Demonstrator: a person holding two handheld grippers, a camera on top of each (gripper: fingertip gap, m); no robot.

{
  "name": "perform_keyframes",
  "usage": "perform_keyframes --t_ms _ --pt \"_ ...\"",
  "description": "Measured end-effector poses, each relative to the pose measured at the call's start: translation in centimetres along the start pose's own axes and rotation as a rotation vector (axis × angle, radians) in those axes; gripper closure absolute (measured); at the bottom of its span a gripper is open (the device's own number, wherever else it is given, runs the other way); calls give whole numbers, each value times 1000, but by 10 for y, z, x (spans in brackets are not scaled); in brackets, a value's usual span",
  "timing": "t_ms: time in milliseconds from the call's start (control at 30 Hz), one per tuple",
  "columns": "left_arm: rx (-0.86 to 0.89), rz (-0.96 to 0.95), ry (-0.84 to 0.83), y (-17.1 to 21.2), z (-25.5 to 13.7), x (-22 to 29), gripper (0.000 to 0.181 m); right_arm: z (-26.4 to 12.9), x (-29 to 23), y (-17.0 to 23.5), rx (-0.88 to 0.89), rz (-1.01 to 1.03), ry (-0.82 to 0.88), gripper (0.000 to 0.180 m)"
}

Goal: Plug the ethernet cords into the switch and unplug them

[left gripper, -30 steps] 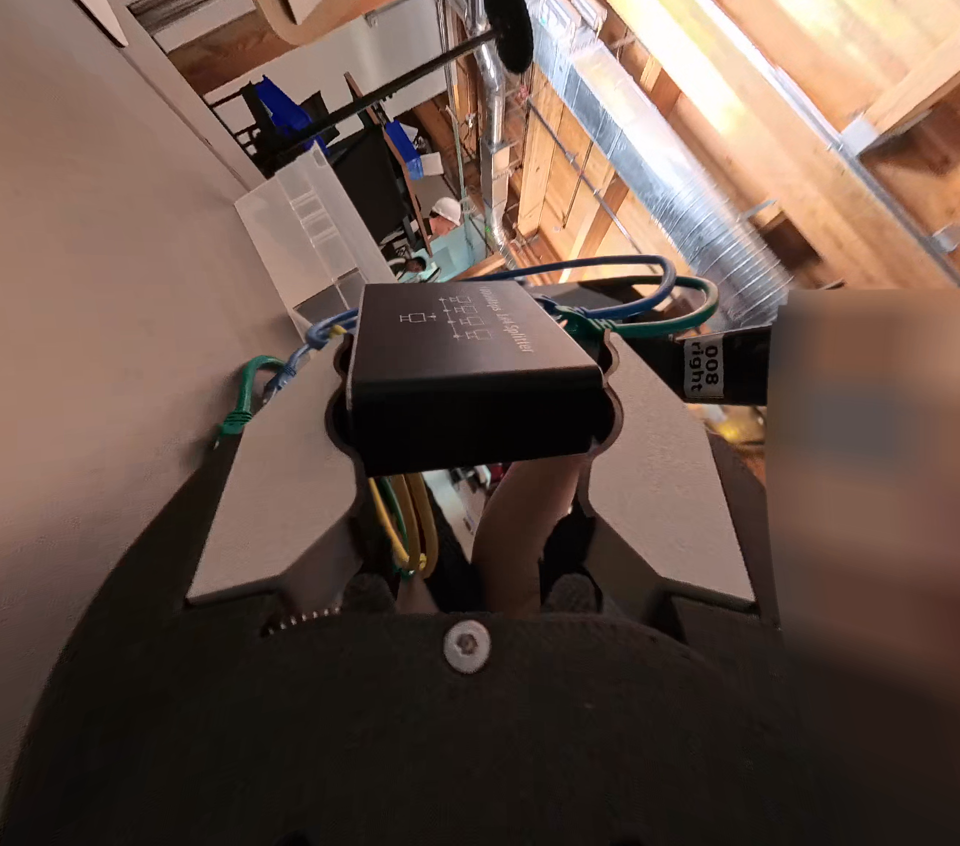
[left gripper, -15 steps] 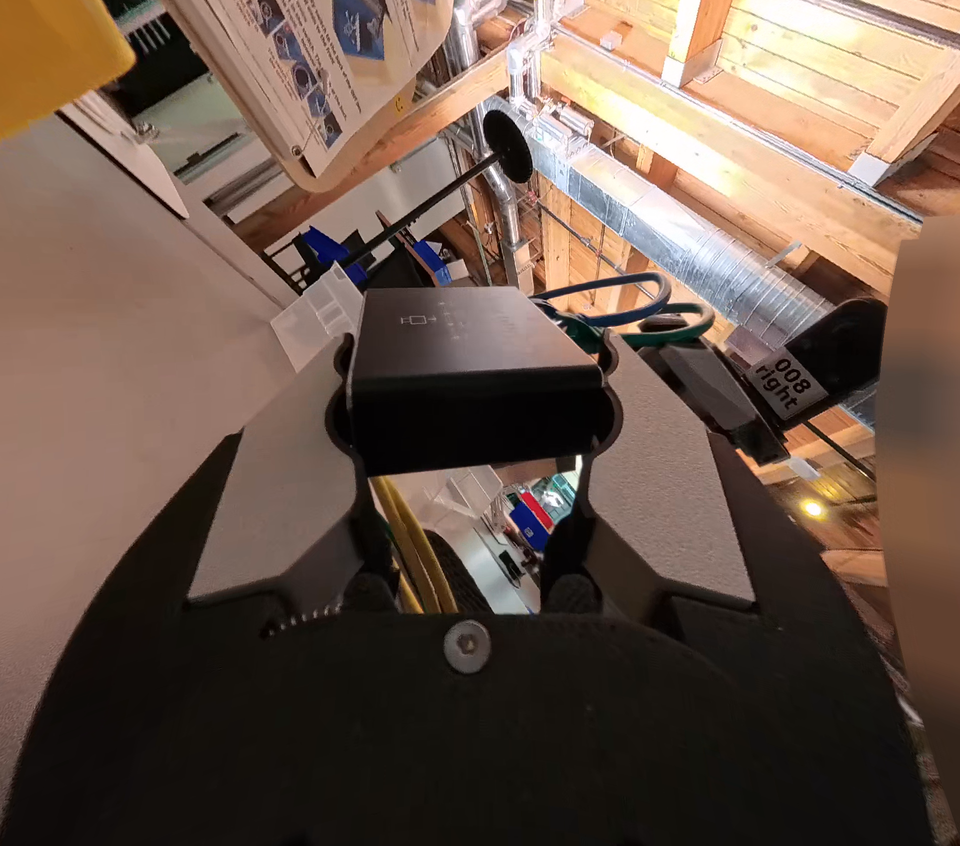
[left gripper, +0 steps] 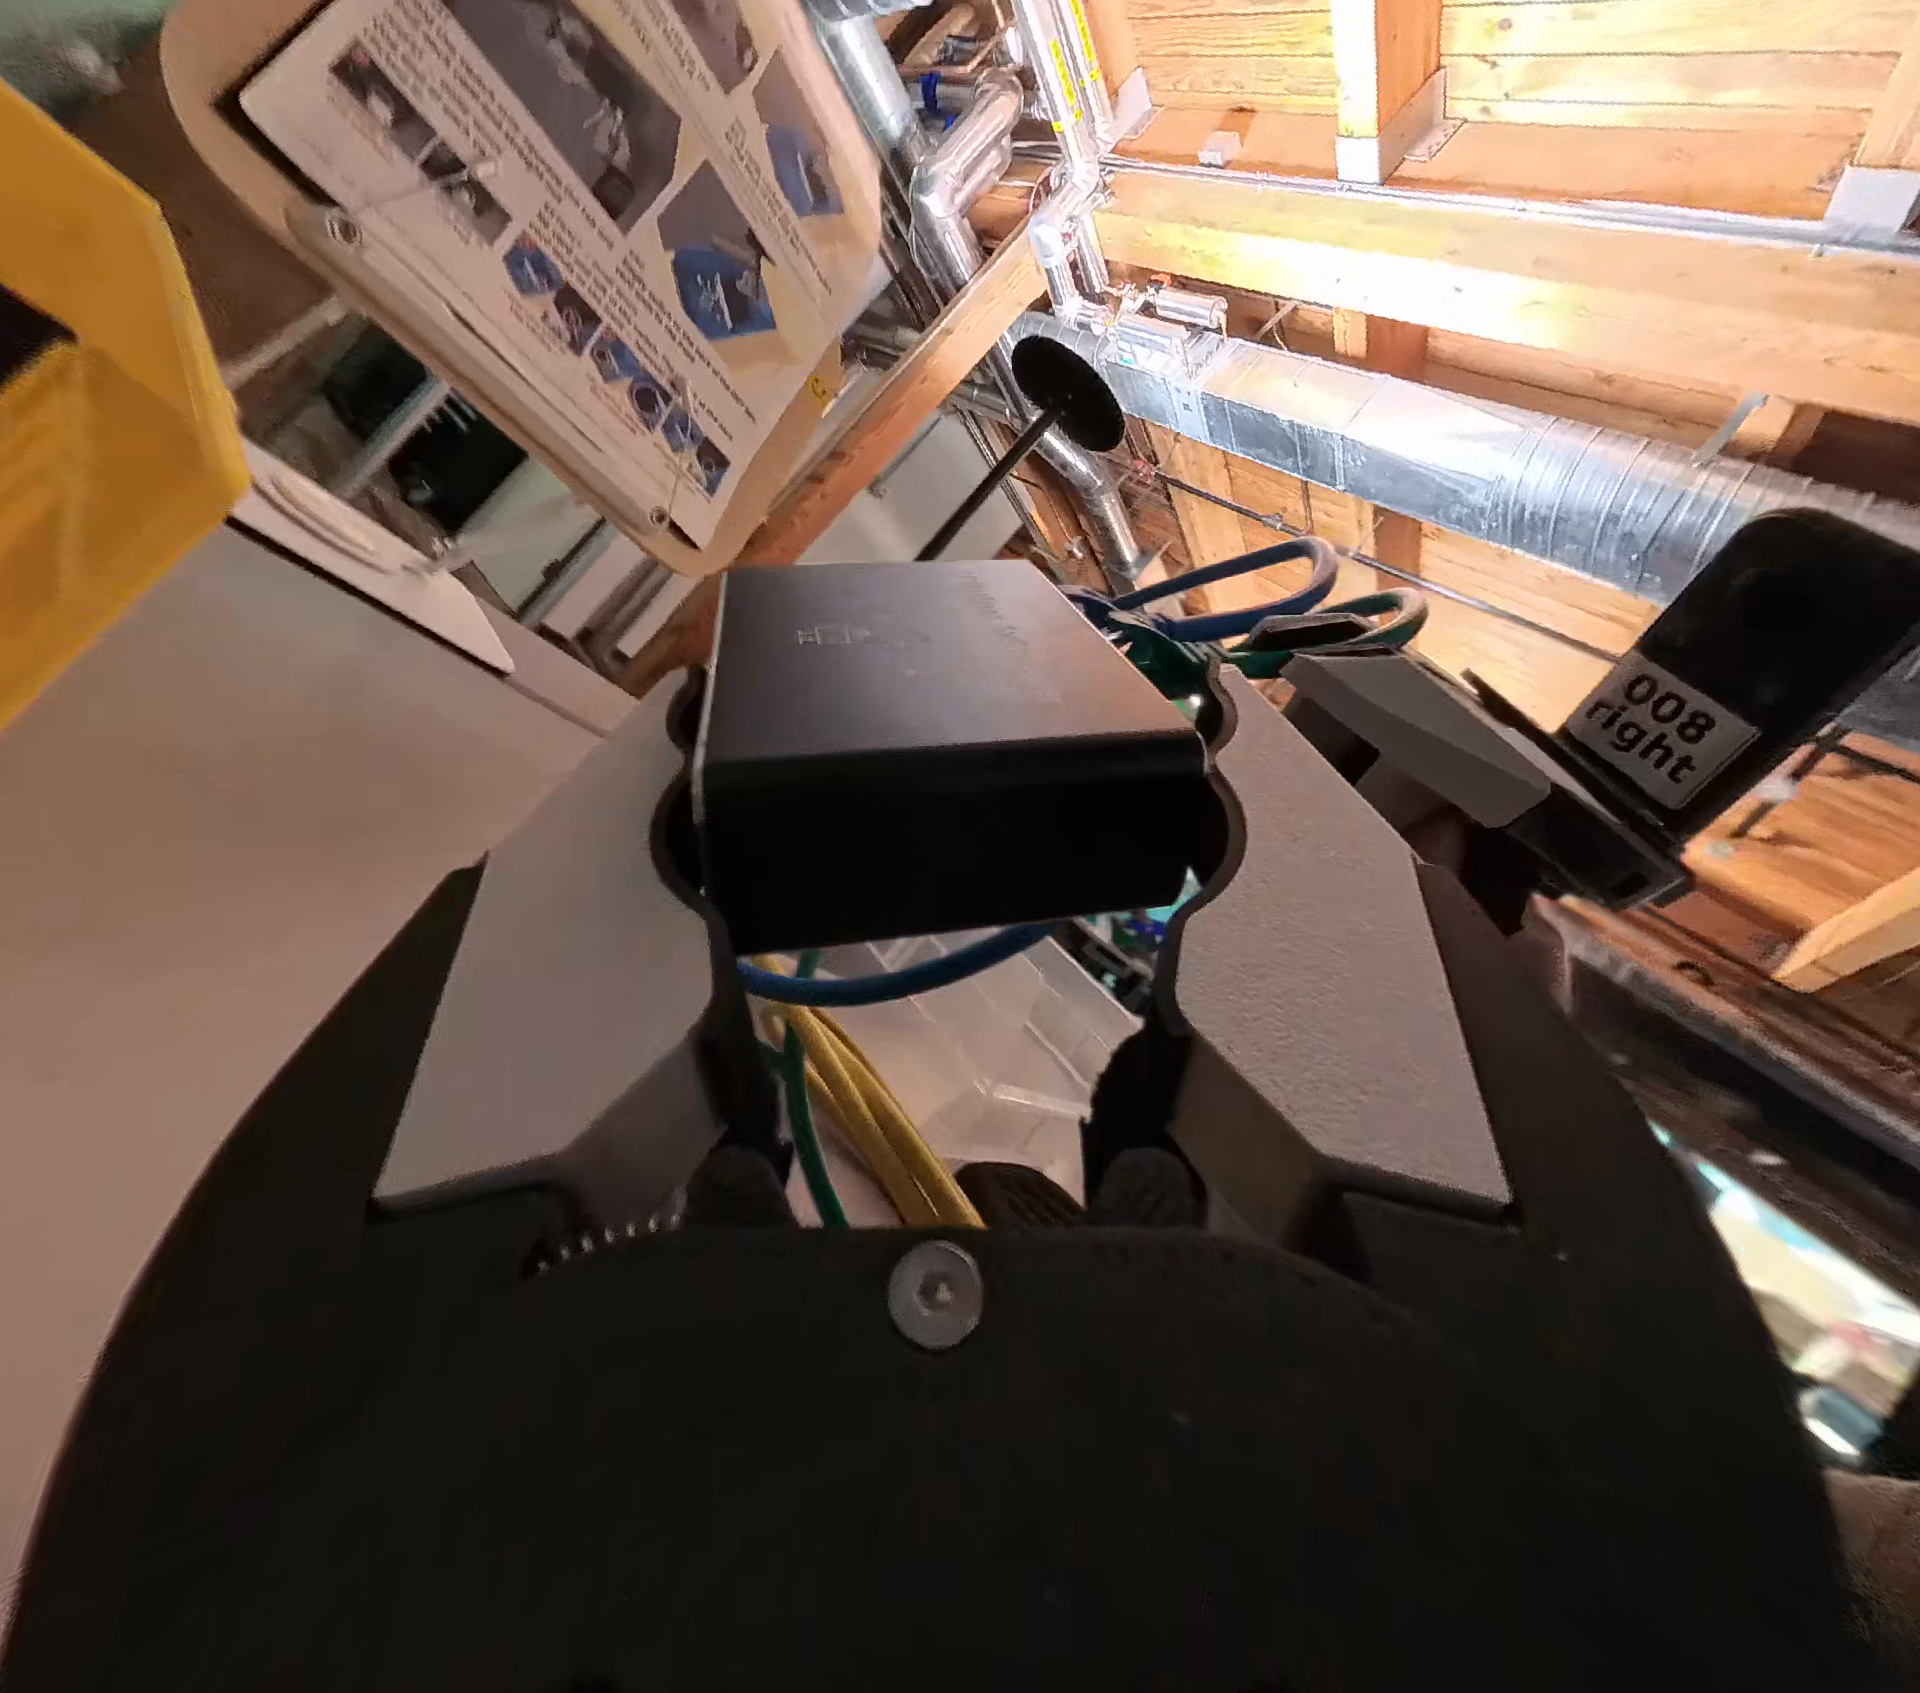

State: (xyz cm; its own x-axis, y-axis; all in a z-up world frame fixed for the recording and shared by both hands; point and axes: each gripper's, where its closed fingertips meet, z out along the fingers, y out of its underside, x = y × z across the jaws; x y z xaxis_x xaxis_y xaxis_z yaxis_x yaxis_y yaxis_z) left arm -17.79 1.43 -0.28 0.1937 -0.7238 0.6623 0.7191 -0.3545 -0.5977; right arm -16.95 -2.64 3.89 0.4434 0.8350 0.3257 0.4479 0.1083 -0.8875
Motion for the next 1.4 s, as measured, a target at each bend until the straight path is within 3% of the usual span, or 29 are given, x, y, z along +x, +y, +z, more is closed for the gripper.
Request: perform_keyframes --t_ms 267,1100,1400 --pt "48 253 -37 -21 -5 18 89 -4 -2 -9 44 -93 34 174" --pt "92 307 42 -35 -4 39 90 -11 -6 -29 165 -52 -12 174" --pt "120 482 42 -46 -11 50 92 -5 -11 -21 106 -36 -2 173"
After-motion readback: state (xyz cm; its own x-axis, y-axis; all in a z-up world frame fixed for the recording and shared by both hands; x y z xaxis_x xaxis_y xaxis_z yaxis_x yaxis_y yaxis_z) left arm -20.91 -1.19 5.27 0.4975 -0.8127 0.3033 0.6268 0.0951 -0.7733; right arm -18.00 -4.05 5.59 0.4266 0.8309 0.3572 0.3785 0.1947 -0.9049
